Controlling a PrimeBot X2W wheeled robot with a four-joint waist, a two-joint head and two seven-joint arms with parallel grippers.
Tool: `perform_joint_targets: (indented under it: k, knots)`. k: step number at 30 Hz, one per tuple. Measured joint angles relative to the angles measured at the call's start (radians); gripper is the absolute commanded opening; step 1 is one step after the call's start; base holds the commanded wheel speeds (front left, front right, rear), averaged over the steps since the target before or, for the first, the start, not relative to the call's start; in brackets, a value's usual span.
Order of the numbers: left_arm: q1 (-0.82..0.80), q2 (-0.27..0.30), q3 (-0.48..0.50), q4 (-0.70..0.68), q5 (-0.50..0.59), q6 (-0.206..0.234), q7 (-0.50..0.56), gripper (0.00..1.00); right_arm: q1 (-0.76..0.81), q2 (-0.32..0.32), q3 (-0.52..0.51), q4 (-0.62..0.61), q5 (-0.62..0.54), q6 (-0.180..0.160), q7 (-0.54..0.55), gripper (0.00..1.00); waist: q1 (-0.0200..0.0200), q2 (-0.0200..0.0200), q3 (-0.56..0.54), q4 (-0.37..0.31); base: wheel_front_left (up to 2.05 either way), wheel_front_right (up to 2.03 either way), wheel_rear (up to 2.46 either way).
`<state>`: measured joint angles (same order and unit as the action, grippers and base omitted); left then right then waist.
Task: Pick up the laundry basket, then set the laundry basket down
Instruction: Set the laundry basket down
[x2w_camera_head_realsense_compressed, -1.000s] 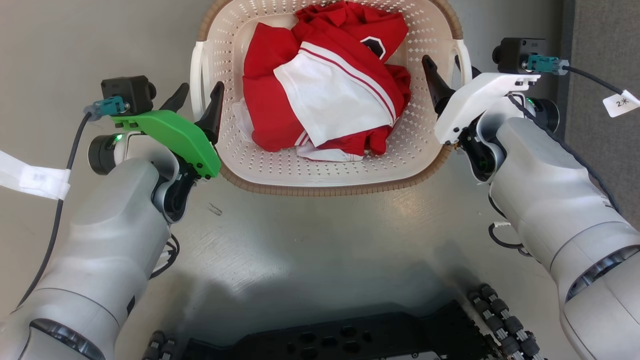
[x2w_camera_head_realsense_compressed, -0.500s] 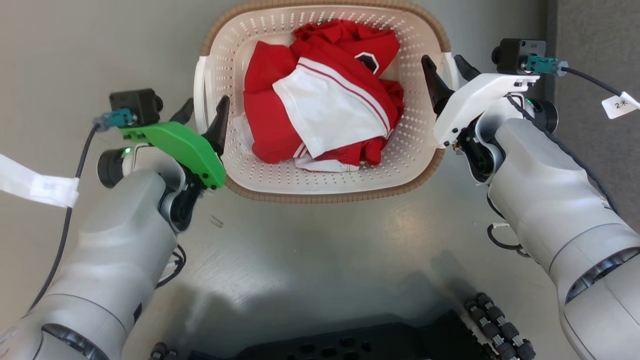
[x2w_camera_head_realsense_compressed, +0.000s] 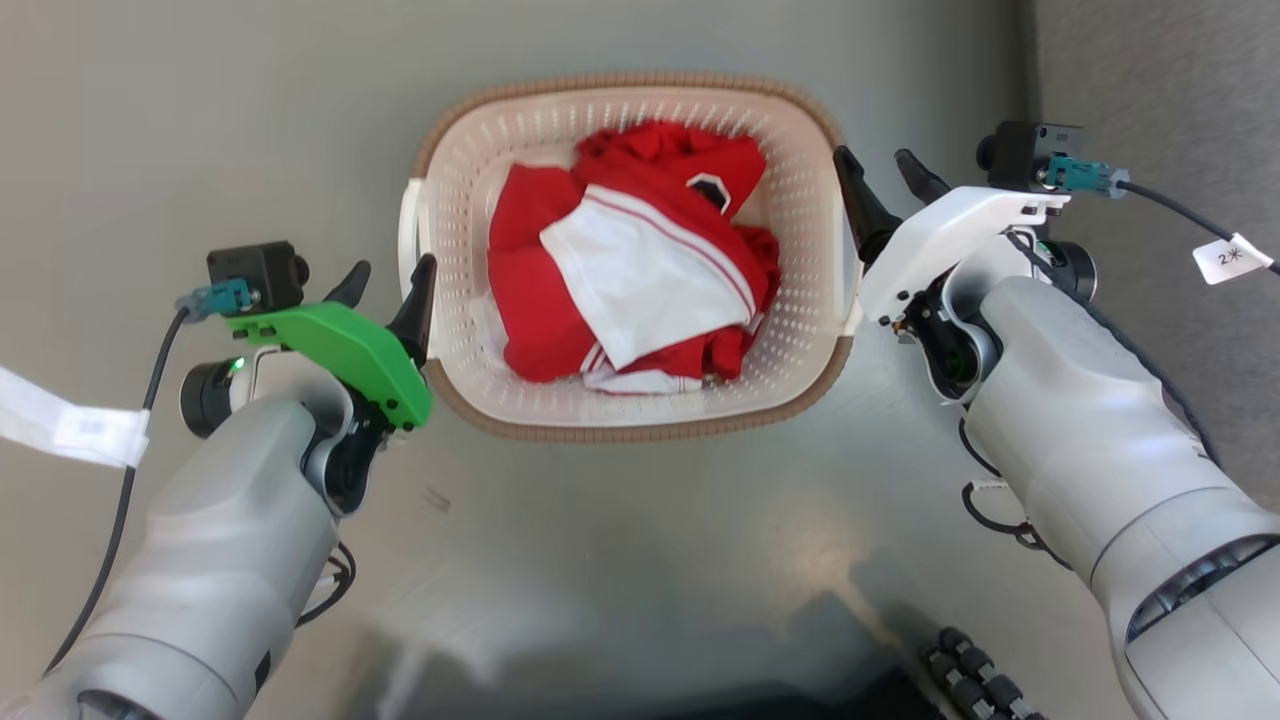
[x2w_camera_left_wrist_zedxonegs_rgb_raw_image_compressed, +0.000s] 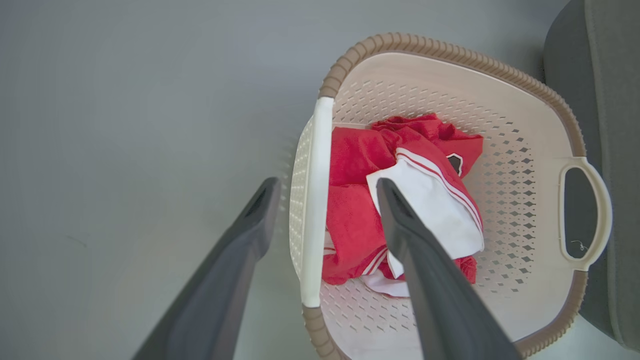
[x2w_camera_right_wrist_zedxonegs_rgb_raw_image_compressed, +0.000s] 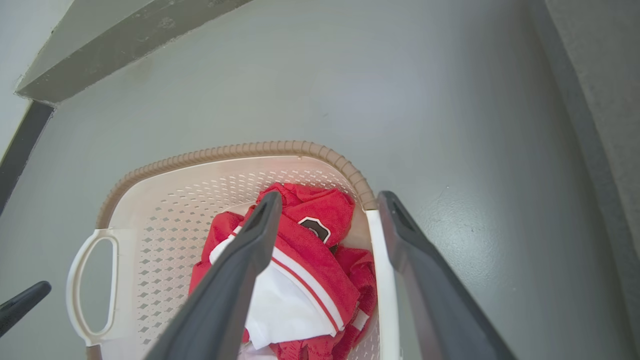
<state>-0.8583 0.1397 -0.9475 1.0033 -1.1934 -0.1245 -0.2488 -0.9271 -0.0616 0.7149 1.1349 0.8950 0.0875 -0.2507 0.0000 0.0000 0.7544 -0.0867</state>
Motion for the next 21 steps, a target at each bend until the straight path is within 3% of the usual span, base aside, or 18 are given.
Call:
perform_joint_targets:
  k: [5,13,21]
  knots:
    - [0.022,0.016,0.004,-0.041,0.006,0.000,0.000,1.00,0.037,-0.007,-0.026,-0.047,-0.035,0.000,0.000,1.00,0.0000,0.0000,-0.064,-0.009,0.00,0.00,0.00]
    - [0.024,0.061,0.086,-0.138,0.105,0.000,0.000,1.00,0.098,-0.043,-0.079,-0.142,-0.096,0.000,-0.001,1.00,-0.0001,0.0000,-0.159,-0.015,0.00,0.00,0.00]
    - [0.112,0.079,0.237,-0.226,0.207,0.000,-0.003,1.00,0.213,-0.067,-0.166,-0.271,-0.168,-0.018,-0.001,1.00,-0.0001,0.0000,-0.273,-0.010,0.00,0.00,0.00]
